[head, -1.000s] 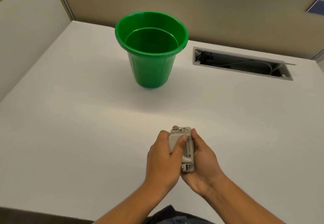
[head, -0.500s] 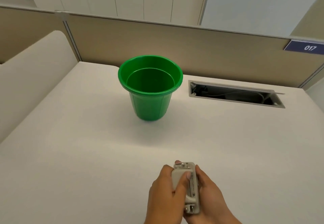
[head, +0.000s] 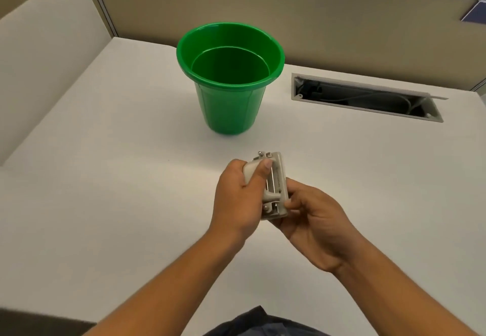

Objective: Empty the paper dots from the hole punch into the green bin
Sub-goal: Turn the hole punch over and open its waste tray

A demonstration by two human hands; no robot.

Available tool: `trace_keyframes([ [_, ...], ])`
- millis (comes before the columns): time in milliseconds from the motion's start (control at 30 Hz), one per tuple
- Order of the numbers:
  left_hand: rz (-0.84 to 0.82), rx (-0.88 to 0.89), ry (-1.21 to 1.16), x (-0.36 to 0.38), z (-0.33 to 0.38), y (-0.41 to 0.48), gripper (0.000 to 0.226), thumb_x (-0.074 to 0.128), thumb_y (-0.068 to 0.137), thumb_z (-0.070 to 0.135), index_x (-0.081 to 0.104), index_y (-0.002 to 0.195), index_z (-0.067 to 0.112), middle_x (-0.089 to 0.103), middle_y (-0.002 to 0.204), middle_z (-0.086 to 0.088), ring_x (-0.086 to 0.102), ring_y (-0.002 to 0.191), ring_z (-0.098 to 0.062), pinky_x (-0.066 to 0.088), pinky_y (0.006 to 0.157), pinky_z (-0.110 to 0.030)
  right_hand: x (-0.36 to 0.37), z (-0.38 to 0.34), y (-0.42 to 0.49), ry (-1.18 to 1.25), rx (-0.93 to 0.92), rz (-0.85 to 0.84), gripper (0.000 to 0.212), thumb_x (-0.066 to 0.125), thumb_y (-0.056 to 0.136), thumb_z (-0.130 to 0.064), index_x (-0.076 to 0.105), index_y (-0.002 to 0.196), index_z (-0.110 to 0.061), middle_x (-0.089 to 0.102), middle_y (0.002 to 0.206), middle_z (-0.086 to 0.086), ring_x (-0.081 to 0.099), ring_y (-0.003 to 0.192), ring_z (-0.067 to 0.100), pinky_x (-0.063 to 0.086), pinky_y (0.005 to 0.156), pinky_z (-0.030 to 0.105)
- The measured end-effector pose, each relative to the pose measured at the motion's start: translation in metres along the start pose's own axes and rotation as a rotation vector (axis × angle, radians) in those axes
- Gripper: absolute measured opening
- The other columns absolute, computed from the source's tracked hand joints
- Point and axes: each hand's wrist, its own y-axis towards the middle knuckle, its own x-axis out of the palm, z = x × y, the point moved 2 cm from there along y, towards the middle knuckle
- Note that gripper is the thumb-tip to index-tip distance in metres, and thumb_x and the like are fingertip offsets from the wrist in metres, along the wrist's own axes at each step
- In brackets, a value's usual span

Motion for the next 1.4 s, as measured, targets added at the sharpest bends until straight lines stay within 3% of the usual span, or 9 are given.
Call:
trace_keyframes([
  [167, -0.007, 0.007, -0.021, 0.001, 0.002, 0.003, 0.029, 0.061, 0.088, 0.047, 0.055, 0.074, 0.023, 0.062, 0.057, 0.023, 0.059, 0.052, 0.006, 0.044, 0.043, -0.01, 0.002, -0.006, 0.001, -0.059, -0.01, -0.054, 0.057, 0.036, 0.07, 0.008, 0.061, 0.121, 0.009, 0.049, 0.132, 0.041, 0.055, 0.111, 0.036, 0.038, 0.112, 0.051],
  [433, -0.009, 0.033, -0.031, -0.003, 0.001, 0.002, 0.029, 0.062, 0.089, 0.044, 0.053, 0.07, 0.024, 0.059, 0.053, 0.02, 0.058, 0.05, 0.005, 0.042, 0.041, -0.009, 0.004, -0.003, 0.002, 0.043, 0.026, -0.093, 0.059, 0.032, 0.07, 0.01, 0.06, 0.122, 0.011, 0.047, 0.133, 0.044, 0.055, 0.114, 0.039, 0.039, 0.111, 0.051],
  [500, -0.021, 0.042, -0.035, -0.003, 0.002, 0.003, 0.029, 0.062, 0.089, 0.044, 0.053, 0.071, 0.024, 0.059, 0.053, 0.022, 0.057, 0.051, 0.005, 0.042, 0.042, -0.009, 0.004, -0.002, 0.003, 0.12, 0.024, -0.089, 0.052, 0.036, 0.08, 0.001, 0.059, 0.126, 0.008, 0.051, 0.13, 0.042, 0.054, 0.113, 0.036, 0.037, 0.113, 0.049],
  [600, -0.049, 0.051, -0.071, -0.001, 0.002, 0.002, 0.029, 0.062, 0.089, 0.044, 0.055, 0.073, 0.021, 0.059, 0.055, 0.019, 0.057, 0.051, 0.003, 0.044, 0.044, -0.011, 0.004, 0.002, 0.007, 0.172, 0.007, 0.025, 0.043, 0.042, 0.098, -0.029, 0.064, 0.127, -0.007, 0.066, 0.125, 0.018, 0.063, 0.108, 0.025, 0.049, 0.099, 0.039],
  [767, -0.104, 0.044, -0.145, 0.006, 0.002, -0.003, 0.032, 0.064, 0.087, 0.045, 0.059, 0.08, 0.014, 0.062, 0.062, 0.012, 0.06, 0.056, 0.0, 0.047, 0.049, -0.014, 0.008, 0.01, 0.012, 0.184, -0.047, 0.235, 0.04, 0.049, 0.097, -0.045, 0.076, 0.111, -0.018, 0.076, 0.108, 0.007, 0.07, 0.098, 0.019, 0.054, 0.083, 0.031],
  [1000, -0.191, -0.109, -0.343, 0.003, 0.005, -0.006, 0.04, 0.062, 0.078, 0.055, 0.063, 0.085, 0.016, 0.07, 0.067, 0.01, 0.066, 0.061, -0.003, 0.051, 0.05, -0.016, 0.009, 0.011, 0.013, 0.359, -0.029, 0.227, 0.047, 0.043, 0.099, -0.045, 0.078, 0.105, -0.014, 0.076, 0.103, 0.009, 0.073, 0.094, 0.02, 0.057, 0.084, 0.032],
  [1167, -0.191, -0.258, -0.509, 0.0, 0.005, -0.005, 0.054, 0.054, 0.081, 0.064, 0.073, 0.107, 0.021, 0.077, 0.105, -0.004, 0.072, 0.098, -0.02, 0.058, 0.085, -0.037, 0.012, 0.009, 0.012, 0.484, 0.014, 0.214, 0.045, 0.048, 0.097, -0.042, 0.07, 0.116, -0.008, 0.074, 0.108, 0.013, 0.071, 0.098, 0.025, 0.053, 0.088, 0.037],
  [1300, -0.158, -0.353, -0.651, -0.001, 0.003, -0.005, 0.061, 0.053, 0.08, 0.063, 0.072, 0.11, 0.013, 0.076, 0.107, -0.013, 0.072, 0.099, -0.026, 0.055, 0.09, -0.044, 0.014, 0.009, 0.011, 0.563, 0.061, 0.202, 0.046, 0.05, 0.096, -0.041, 0.07, 0.117, -0.005, 0.073, 0.111, 0.017, 0.07, 0.101, 0.028, 0.052, 0.093, 0.041],
  [1400, -0.171, -0.396, -0.769, -0.002, 0.0, -0.004, 0.051, 0.05, 0.088, 0.057, 0.073, 0.103, 0.015, 0.077, 0.091, -0.01, 0.074, 0.085, -0.023, 0.058, 0.079, -0.04, 0.014, 0.009, 0.01, 0.592, 0.084, 0.199, 0.048, 0.052, 0.095, -0.041, 0.067, 0.123, -0.005, 0.07, 0.118, 0.019, 0.067, 0.106, 0.031, 0.051, 0.097, 0.043],
])
